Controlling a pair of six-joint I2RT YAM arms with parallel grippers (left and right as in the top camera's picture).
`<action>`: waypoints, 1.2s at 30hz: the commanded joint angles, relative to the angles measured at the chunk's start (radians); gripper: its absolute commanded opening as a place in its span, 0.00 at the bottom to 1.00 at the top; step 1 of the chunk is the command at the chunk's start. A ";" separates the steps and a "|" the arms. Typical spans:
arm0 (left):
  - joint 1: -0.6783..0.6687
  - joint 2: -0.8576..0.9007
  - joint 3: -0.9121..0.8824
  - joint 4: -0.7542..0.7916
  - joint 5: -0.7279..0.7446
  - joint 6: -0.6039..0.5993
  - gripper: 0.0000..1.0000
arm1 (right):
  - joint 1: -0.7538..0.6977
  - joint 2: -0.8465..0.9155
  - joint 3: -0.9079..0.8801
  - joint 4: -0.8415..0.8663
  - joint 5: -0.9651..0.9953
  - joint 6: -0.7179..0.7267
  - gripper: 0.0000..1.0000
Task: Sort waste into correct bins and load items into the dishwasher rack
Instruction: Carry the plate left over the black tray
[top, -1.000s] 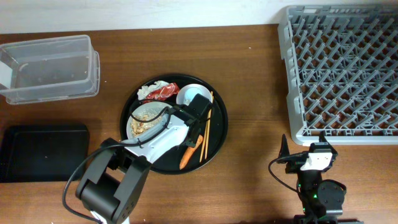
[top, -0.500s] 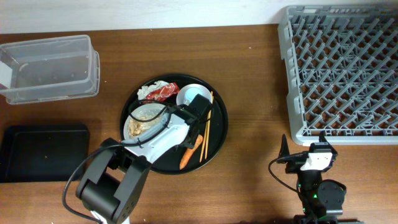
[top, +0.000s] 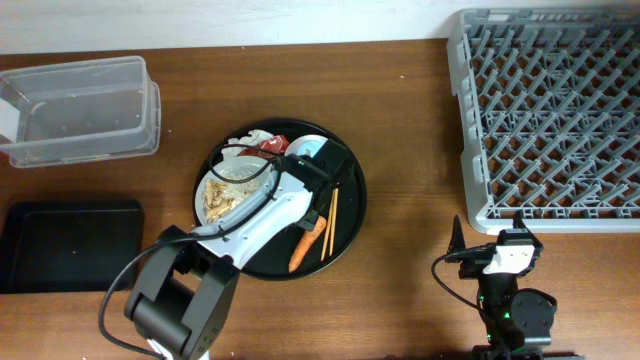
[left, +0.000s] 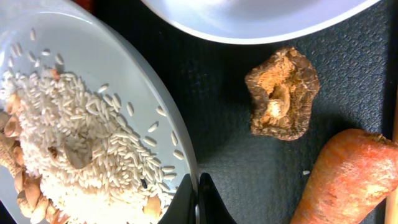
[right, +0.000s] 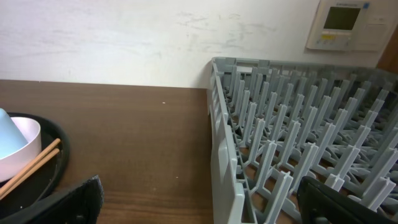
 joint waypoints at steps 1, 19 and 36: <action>-0.003 -0.015 0.061 -0.040 -0.065 -0.019 0.01 | 0.004 -0.007 -0.005 -0.007 0.008 0.008 0.98; 0.313 -0.277 0.098 -0.104 0.009 -0.020 0.01 | 0.004 -0.007 -0.005 -0.007 0.008 0.008 0.98; 0.723 -0.277 0.098 -0.033 0.222 -0.009 0.01 | 0.004 -0.007 -0.005 -0.007 0.008 0.008 0.98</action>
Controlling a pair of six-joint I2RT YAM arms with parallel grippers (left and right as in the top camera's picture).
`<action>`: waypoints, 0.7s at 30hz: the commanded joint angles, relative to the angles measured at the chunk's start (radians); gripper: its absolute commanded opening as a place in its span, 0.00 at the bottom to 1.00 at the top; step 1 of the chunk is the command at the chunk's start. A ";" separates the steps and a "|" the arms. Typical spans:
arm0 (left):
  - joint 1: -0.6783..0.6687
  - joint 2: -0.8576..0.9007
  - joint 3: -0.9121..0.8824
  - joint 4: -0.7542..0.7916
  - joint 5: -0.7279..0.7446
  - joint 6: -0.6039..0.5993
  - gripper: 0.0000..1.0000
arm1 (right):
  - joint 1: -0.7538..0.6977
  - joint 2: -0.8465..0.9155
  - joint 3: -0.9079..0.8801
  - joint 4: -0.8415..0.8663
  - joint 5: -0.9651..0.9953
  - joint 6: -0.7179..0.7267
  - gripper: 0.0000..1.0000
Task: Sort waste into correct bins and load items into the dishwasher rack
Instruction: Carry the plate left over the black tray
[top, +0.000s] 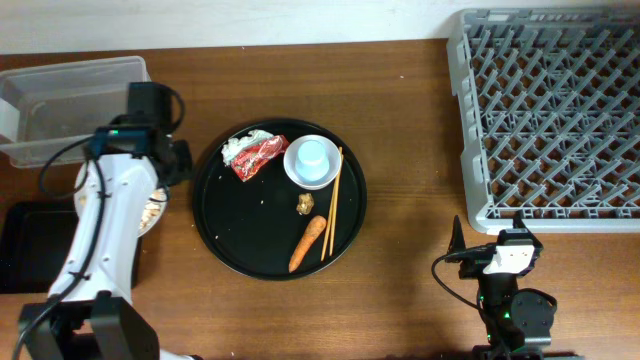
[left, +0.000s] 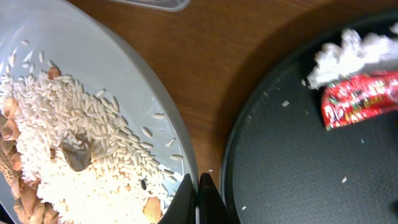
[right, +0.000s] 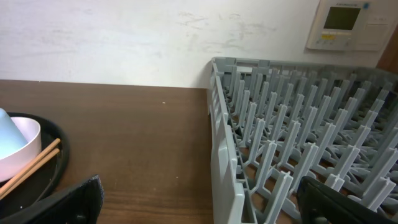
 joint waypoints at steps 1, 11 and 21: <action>0.076 -0.024 0.027 0.018 0.074 -0.002 0.01 | 0.004 -0.007 -0.005 -0.007 0.008 0.008 0.98; 0.342 -0.024 0.027 0.093 0.378 -0.002 0.01 | 0.004 -0.007 -0.005 -0.007 0.008 0.008 0.98; 0.559 -0.023 0.026 0.107 0.629 0.007 0.01 | 0.004 -0.007 -0.005 -0.007 0.008 0.008 0.98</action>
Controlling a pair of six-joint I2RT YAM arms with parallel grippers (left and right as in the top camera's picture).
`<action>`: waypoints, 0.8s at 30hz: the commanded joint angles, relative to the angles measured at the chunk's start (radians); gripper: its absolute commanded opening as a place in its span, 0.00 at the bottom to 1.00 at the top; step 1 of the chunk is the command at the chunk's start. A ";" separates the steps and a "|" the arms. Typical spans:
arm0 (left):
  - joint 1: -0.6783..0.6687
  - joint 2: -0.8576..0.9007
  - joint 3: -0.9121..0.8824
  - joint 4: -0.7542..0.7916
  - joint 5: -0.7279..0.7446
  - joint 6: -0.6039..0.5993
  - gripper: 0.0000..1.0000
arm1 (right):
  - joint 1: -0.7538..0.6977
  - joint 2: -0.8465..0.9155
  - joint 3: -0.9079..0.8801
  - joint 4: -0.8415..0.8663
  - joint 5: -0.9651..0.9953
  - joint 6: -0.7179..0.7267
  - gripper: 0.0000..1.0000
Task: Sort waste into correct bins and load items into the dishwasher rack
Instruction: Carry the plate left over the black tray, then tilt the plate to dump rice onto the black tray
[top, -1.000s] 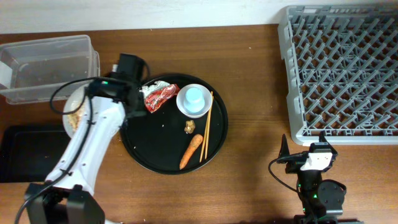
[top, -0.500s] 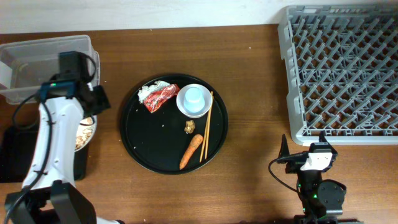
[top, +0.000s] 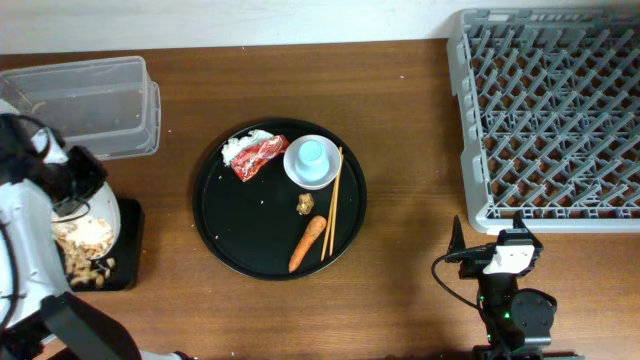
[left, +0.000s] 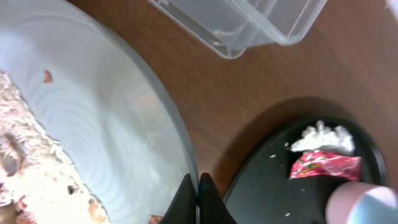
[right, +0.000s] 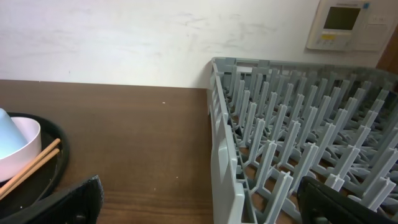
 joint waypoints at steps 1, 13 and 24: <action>0.053 -0.023 0.026 0.016 0.139 0.006 0.01 | 0.004 -0.007 -0.005 -0.007 0.008 0.008 0.98; 0.192 -0.023 0.026 0.043 0.416 0.006 0.01 | 0.004 -0.007 -0.005 -0.007 0.008 0.008 0.98; 0.363 -0.023 0.016 0.055 0.700 0.004 0.01 | 0.004 -0.007 -0.005 -0.007 0.008 0.008 0.98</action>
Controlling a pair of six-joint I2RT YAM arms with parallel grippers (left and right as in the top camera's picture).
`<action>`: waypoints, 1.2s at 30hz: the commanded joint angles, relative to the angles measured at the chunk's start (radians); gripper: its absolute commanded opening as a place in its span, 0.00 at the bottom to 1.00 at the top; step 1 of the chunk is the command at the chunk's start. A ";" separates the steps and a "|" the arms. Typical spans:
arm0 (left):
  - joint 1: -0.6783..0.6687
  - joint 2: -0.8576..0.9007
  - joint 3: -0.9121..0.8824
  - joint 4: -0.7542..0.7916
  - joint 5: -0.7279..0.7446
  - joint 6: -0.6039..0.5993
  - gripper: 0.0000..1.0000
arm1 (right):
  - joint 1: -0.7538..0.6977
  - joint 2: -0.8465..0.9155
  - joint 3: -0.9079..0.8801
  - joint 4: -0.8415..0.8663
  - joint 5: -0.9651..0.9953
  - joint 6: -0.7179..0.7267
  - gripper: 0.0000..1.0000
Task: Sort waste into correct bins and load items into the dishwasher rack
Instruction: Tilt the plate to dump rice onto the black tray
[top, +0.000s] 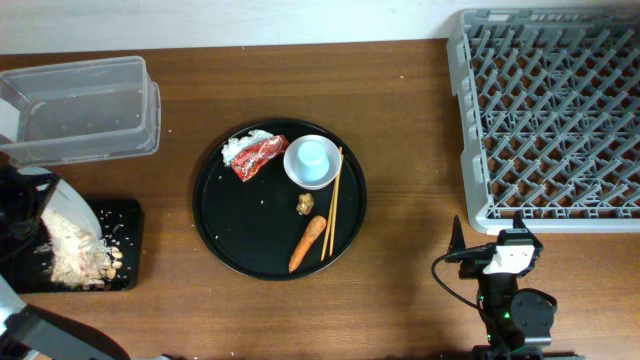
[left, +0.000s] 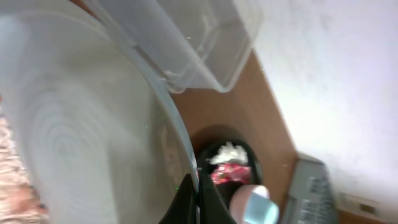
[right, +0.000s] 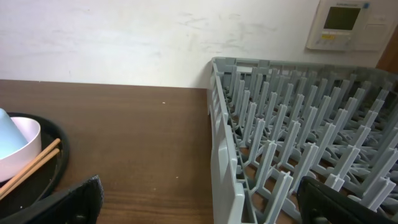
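My left gripper is shut on the rim of a white plate, which is tipped steeply over the black bin at the front left. Rice and food scraps lie heaped in that bin. In the left wrist view the plate is almost bare. The round black tray holds a red wrapper, a white tissue, a bowl with a blue cup, chopsticks, a mushroom and a carrot. My right gripper stands open near the front edge.
A clear plastic bin sits at the back left, just behind the black bin. The grey dishwasher rack fills the back right, and its near wall rises right of centre between my right fingers.
The plate is tipped more steeply over the black bin. More rice and scraps lie in the bin, and the plate's face is nearly bare. The right arm has not moved.
My left gripper was shut on the rice plate's rim on the round tray. Then it held the plate left of the tray, beside the clear bin. Then the plate was tilted over the black bin, and now its food lies heaped there.
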 joint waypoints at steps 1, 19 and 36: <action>0.044 -0.023 0.012 0.013 0.204 -0.001 0.01 | 0.004 -0.007 -0.005 -0.007 0.008 0.008 0.98; 0.155 -0.023 -0.108 0.094 0.439 -0.093 0.00 | 0.004 -0.007 -0.005 -0.007 0.008 0.008 0.98; 0.173 -0.021 -0.111 0.032 0.303 -0.088 0.01 | 0.004 -0.007 -0.005 -0.007 0.008 0.008 0.98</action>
